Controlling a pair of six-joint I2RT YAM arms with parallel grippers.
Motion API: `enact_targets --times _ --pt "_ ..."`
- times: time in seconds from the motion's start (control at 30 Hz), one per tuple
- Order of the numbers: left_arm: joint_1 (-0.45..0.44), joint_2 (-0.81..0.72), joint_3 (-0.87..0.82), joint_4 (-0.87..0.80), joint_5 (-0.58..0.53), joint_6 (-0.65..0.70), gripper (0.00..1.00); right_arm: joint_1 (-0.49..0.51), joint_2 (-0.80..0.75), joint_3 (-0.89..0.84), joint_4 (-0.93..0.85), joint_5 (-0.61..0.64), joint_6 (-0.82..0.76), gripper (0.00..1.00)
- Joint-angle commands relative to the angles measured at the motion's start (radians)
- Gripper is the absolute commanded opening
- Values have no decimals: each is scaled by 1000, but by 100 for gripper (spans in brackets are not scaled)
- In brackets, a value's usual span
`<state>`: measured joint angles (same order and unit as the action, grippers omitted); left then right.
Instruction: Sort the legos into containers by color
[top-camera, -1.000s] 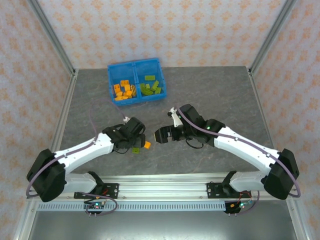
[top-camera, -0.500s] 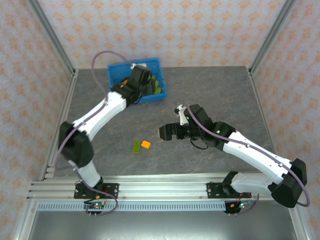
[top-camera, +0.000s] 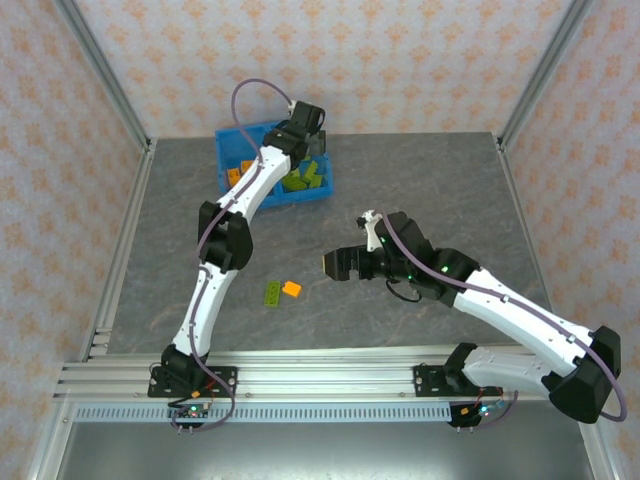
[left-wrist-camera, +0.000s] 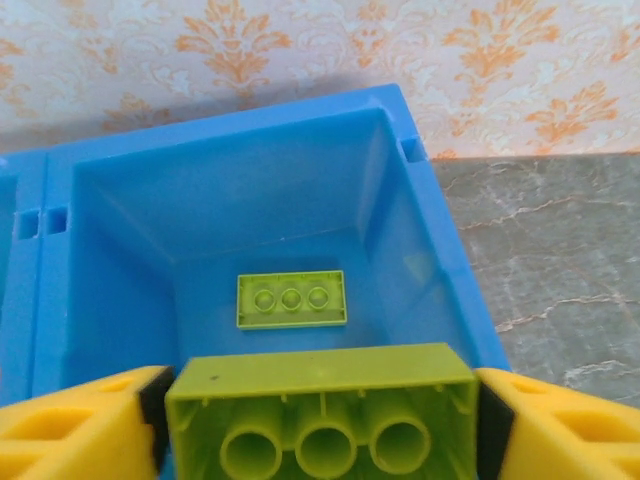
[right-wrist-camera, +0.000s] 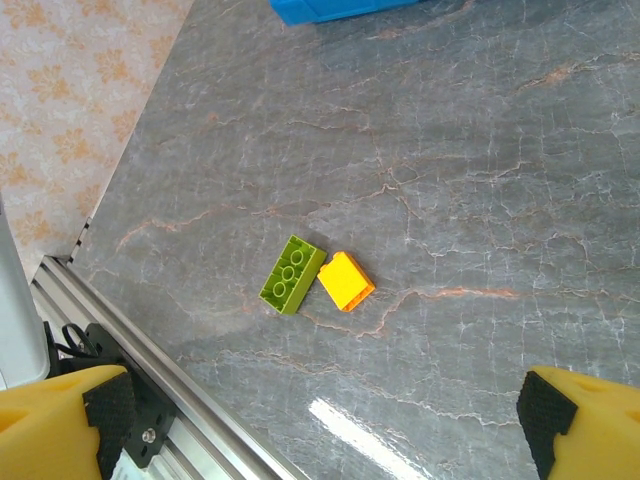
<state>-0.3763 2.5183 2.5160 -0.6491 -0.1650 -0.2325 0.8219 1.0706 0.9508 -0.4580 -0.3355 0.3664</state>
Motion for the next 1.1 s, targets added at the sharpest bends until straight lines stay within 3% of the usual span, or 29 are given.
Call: enact_targets --times 0.0,0.23,0.3,0.47,0.6,0.73,0.9,0.97,1.07 --pt "11 -33 66 -41 7 23 86 -3 -3 -9 -10 26 -6 99" --pt "4 -215 -38 -65 113 -37 89 -3 20 9 2 12 9 99" --pt "-8 -347 -206 -21 142 -59 89 -3 17 9 11 15 18 99" --pt "-77 -841 -892 220 133 -115 86 -3 2 -3 38 69 47 99" --pt "-196 -1114 -1253 180 37 -146 84 -4 6 -5 58 102 57 99" --pt "-290 -1306 -1547 88 47 -251 82 -3 24 -1 66 115 55 99" --pt "-315 -1412 -1766 68 142 -296 77 -3 42 -7 74 98 62 99" --pt "-314 -1384 -1802 96 217 -297 76 -3 48 -7 75 90 70 99" --pt "-315 -1280 -1798 91 212 -285 76 -3 48 -10 71 84 80 99"
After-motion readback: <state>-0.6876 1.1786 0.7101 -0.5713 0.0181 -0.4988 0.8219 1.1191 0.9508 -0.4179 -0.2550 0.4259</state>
